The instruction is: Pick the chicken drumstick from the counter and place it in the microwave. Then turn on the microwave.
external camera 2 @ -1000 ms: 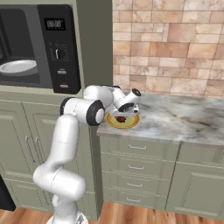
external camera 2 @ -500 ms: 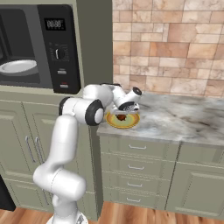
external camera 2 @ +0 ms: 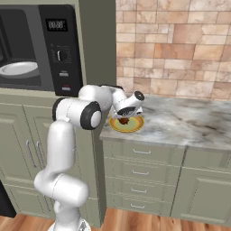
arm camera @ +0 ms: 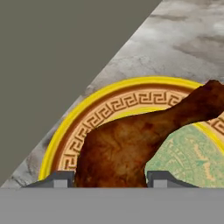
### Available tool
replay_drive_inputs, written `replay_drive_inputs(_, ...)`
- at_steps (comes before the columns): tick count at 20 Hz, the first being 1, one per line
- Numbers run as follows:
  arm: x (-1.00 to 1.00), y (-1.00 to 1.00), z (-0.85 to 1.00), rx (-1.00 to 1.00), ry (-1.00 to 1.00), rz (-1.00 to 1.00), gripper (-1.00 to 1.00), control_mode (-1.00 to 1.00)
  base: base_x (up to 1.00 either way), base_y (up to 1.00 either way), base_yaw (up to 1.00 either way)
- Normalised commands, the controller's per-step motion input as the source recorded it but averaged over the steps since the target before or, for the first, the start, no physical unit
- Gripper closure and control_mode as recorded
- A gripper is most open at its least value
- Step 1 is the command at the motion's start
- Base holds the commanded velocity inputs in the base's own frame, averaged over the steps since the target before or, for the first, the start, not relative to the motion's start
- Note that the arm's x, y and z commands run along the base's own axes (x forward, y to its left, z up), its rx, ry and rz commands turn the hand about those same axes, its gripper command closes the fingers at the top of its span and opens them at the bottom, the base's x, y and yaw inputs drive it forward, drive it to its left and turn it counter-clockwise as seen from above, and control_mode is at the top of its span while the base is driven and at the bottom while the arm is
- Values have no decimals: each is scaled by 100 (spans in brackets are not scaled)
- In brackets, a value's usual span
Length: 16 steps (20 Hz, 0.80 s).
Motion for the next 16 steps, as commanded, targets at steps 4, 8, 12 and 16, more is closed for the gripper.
replay_drive_inputs(4,-36,0,28,0,-9,0,100,-100,0,0,0)
replay_drive_inputs(8,-43,0,25,0,-10,0,100,-100,0,0,0)
replay_drive_inputs(12,-46,0,23,0,-11,0,100,-100,0,0,0)
replay_drive_inputs(16,-42,0,22,0,-10,0,100,-100,0,0,0)
